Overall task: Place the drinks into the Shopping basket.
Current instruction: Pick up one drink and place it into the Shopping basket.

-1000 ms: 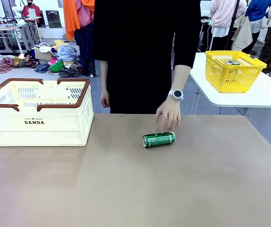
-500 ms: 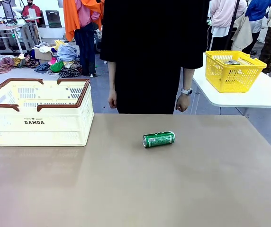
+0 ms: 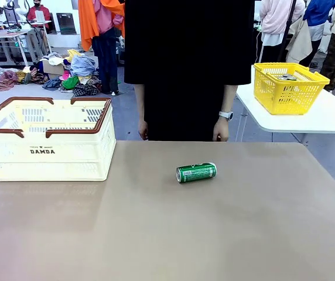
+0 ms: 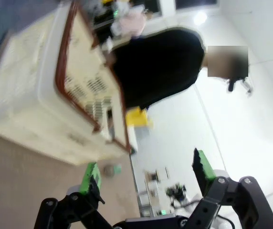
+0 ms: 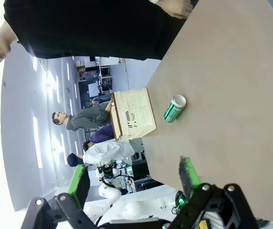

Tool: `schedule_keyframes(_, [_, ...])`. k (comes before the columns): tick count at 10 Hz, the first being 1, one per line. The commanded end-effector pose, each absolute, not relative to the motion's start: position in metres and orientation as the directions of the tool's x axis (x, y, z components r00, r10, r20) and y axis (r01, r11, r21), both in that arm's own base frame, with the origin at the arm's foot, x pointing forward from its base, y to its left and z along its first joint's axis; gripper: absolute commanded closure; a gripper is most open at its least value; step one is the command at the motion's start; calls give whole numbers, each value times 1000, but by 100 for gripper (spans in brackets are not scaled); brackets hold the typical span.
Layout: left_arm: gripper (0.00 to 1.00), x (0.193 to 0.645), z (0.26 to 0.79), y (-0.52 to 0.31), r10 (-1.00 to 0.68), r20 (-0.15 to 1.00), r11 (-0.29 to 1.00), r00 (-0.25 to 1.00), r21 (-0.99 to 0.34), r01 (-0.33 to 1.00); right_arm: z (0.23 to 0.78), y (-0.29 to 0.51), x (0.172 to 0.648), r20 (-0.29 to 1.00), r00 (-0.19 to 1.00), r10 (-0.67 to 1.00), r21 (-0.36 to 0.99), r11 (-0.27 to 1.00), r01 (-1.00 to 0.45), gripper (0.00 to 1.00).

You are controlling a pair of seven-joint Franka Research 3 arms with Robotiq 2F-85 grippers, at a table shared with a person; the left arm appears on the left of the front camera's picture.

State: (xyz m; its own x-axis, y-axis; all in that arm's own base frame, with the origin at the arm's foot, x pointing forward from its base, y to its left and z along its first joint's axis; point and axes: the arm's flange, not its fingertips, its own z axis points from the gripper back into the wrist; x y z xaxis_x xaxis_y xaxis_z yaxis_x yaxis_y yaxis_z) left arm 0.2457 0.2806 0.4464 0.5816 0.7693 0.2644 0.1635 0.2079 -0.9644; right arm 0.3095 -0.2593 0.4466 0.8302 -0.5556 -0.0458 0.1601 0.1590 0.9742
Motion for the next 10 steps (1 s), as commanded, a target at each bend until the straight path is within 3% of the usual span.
schedule_keyframes(1, [0,199,563,324,872,417,300,258,-870,391,447,-256,306,-38,829,-558,976,158,151,0])
schedule_keyframes(2, [0,204,613,297,826,481,328,295,-835,442,447,-256,306,-38,829,-558,976,158,151,0])
schedule_keyframes(4, [0,220,649,200,683,571,348,455,-803,483,447,-256,306,-38,829,-558,976,158,151,0])
schedule_keyframes(7, [0,233,629,79,365,618,321,696,-785,529,447,-256,306,-38,829,-558,976,158,151,0])
schedule_keyframes(10, [0,220,596,24,273,635,337,723,-767,546,447,-256,306,-38,829,-558,976,158,151,0])
